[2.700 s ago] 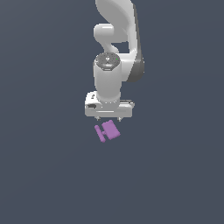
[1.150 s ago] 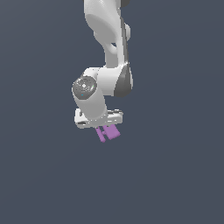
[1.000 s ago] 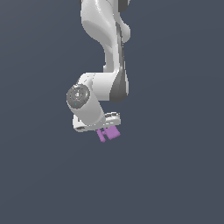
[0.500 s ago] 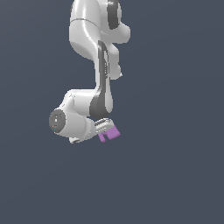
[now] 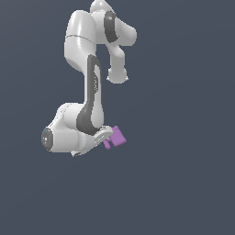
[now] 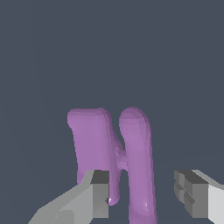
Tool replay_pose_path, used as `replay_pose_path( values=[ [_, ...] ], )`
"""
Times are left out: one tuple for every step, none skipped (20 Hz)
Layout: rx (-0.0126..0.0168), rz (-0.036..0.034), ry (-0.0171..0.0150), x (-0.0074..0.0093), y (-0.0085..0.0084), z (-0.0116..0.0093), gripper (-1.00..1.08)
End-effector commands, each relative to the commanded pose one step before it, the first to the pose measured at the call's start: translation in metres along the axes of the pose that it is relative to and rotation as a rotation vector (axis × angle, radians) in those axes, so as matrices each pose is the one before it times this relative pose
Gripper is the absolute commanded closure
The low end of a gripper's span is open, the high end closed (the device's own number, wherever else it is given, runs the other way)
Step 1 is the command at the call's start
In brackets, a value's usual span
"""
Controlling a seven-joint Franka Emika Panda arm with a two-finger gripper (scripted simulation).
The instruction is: Pick up the object and move it to a goal position.
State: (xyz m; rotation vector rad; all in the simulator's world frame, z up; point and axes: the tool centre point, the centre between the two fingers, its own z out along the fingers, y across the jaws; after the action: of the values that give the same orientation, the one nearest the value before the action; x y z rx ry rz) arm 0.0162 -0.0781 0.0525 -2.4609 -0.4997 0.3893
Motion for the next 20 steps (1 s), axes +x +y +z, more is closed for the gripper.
replay_pose_path(
  values=[
    [0.02835, -0.02342, 0.00376, -0.00023, 0.00233, 0.00118, -0.20],
    [0.00768, -0.00599, 0.00120, -0.00023, 0.00080, 0.00033, -0.20],
    [0.00629, -0.00492, 0.00104, -0.00020, 0.00065, 0.00026, -0.20],
    [0.00490, -0.00385, 0.00085, -0.00016, 0.00050, 0.00019, -0.20],
    [0.00348, -0.00274, 0.00063, -0.00012, 0.00036, 0.00013, -0.20],
    [0.00208, -0.00164, 0.00038, -0.00008, 0.00022, 0.00008, -0.20],
    [0.00076, -0.00060, 0.00014, -0.00002, 0.00007, 0.00003, -0.20],
    [-0.00407, 0.00462, -0.00081, -0.00031, 0.00013, -0.00002, -0.20],
    [0.00000, 0.00000, 0.00000, -0.00001, 0.00000, 0.00023, -0.20],
    [0.00000, 0.00000, 0.00000, -0.00002, 0.00001, 0.00068, -0.20],
    [0.00000, 0.00000, 0.00000, -0.00004, 0.00002, 0.00114, -0.20],
    [0.00045, -0.00052, 0.00005, 0.00003, -0.00009, 0.00166, -0.20],
    [0.00000, 0.00000, 0.00000, -0.00008, 0.00003, 0.00206, -0.20],
    [0.00045, -0.00053, 0.00004, -0.00002, -0.00009, 0.00259, -0.20],
    [0.00044, -0.00053, 0.00003, -0.00005, -0.00009, 0.00307, -0.20],
    [0.00044, -0.00053, 0.00002, -0.00009, -0.00010, 0.00355, -0.20],
    [0.00000, 0.00000, 0.00000, -0.00019, 0.00003, 0.00336, -0.20],
    [0.00076, -0.00092, 0.00002, 0.00001, -0.00021, 0.00308, -0.20],
    [0.00000, 0.00000, 0.00000, -0.00013, 0.00004, 0.00252, -0.20],
    [0.00044, -0.00053, 0.00004, 0.00001, -0.00009, 0.00218, -0.20]
  ],
)
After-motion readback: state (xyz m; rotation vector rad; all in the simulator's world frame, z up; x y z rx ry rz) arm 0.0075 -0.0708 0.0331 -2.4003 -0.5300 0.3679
